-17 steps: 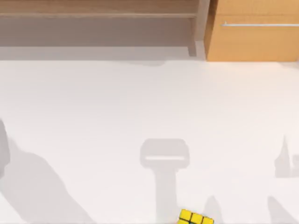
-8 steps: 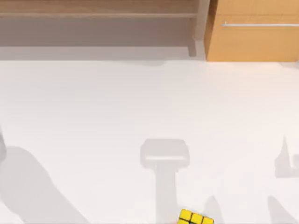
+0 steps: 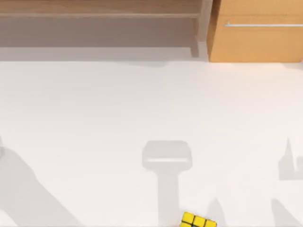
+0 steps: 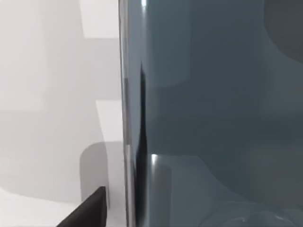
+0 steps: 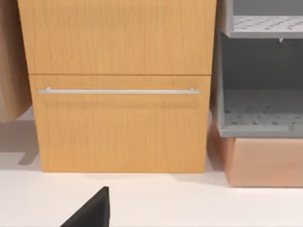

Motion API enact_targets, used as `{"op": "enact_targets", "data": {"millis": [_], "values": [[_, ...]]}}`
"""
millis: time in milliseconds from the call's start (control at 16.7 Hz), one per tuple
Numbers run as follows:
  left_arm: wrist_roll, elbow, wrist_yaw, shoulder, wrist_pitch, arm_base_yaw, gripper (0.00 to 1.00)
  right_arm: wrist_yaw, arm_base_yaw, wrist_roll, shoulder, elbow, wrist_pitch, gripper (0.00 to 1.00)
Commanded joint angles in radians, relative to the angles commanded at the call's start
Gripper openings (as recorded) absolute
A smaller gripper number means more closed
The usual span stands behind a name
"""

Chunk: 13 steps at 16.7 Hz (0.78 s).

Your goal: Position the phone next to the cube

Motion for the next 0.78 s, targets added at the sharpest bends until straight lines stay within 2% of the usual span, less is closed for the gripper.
{"op": "enact_targets", "data": {"millis": [60, 780], "values": [[0.0, 0.0, 0.0, 0.0, 0.0, 0.0, 1.0, 0.0, 0.0, 0.0, 0.0, 0.0, 0.0, 1.0], [0.0, 0.0, 0.0, 0.0, 0.0, 0.0, 0.1, 0.0, 0.0, 0.0, 0.0, 0.0, 0.0, 1.0]]}}
